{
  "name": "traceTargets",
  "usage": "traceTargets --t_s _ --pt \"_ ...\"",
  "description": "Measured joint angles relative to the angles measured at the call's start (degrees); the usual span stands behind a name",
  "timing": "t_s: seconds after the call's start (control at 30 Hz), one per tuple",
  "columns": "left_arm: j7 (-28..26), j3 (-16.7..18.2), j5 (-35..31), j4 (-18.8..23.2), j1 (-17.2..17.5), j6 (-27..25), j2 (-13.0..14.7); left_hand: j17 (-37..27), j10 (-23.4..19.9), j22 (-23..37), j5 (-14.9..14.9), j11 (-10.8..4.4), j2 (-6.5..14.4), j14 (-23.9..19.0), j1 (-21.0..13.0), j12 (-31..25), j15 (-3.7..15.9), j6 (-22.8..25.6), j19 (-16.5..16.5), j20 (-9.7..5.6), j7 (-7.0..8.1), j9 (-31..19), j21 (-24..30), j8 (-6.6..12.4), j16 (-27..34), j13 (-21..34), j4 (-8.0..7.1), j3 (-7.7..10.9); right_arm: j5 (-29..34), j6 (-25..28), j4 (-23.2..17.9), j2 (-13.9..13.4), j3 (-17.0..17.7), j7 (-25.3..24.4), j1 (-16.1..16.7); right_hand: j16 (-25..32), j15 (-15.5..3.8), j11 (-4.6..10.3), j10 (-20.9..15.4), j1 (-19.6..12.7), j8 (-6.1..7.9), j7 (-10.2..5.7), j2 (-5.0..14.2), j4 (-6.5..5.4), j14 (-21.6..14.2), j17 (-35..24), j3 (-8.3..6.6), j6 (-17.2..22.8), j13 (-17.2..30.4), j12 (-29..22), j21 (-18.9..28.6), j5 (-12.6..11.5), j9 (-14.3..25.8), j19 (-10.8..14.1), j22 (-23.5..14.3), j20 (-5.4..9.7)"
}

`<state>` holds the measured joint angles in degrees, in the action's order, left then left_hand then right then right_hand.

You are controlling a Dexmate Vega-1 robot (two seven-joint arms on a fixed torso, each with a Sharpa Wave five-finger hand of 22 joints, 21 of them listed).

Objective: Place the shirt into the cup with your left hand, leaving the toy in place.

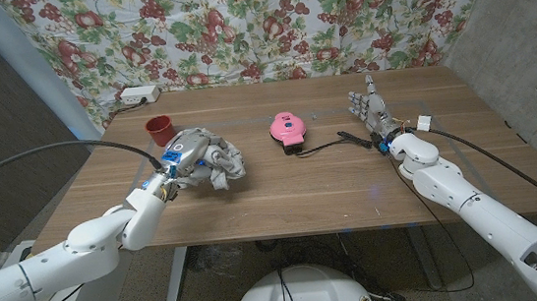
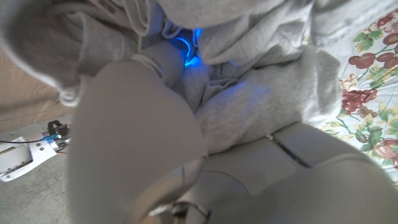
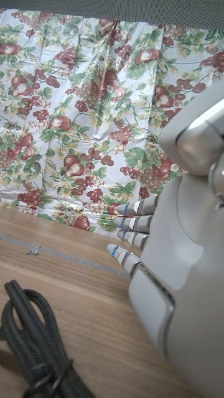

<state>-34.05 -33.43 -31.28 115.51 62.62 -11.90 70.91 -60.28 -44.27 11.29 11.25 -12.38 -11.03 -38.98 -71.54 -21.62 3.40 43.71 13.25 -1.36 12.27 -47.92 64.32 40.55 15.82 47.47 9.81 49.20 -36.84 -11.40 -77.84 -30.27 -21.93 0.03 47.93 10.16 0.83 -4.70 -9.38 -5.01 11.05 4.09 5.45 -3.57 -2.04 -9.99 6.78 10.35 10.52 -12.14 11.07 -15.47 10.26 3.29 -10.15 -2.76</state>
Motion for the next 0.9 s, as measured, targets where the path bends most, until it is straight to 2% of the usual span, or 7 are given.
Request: traceTargets --t_s 0.5,0.9 --pt "-0.48 1.3 -0.07 -0.89 -1.37 -3.48 -2.44 0.24 -0.51 0.14 0.0 -0.11 -0.14 -0.62 -0.15 0.32 0.18 0.29 0.09 -0.09 -0.28 0.45 0.19 -0.34 -0.33 0.03 0.18 0.17 0.09 -0.78 0.15 -0.34 0.34 0.14 0.64 0.0 -0.32 0.2 -0.2 0.0 0.0 0.01 0.0 0.18 0.32 0.0 -0.17 -0.01 0.0 0.0 0.0 0.0 0.0 0.0 0.0 0.0" --pt "-0.9 1.54 -0.74 -1.69 -2.78 -6.1 -5.87 0.16 -0.5 0.18 -0.04 -0.11 -0.15 -0.71 -0.15 0.33 0.09 0.28 0.2 -0.2 -0.28 0.99 0.18 -0.78 -1.01 0.18 0.63 0.66 0.1 -1.1 -1.09 -1.27 0.81 0.14 1.68 0.0 -0.31 0.2 -0.2 0.0 0.0 -0.16 0.0 0.17 0.31 0.0 -0.17 0.45 0.0 0.0 0.0 0.0 0.0 0.0 0.0 0.0"
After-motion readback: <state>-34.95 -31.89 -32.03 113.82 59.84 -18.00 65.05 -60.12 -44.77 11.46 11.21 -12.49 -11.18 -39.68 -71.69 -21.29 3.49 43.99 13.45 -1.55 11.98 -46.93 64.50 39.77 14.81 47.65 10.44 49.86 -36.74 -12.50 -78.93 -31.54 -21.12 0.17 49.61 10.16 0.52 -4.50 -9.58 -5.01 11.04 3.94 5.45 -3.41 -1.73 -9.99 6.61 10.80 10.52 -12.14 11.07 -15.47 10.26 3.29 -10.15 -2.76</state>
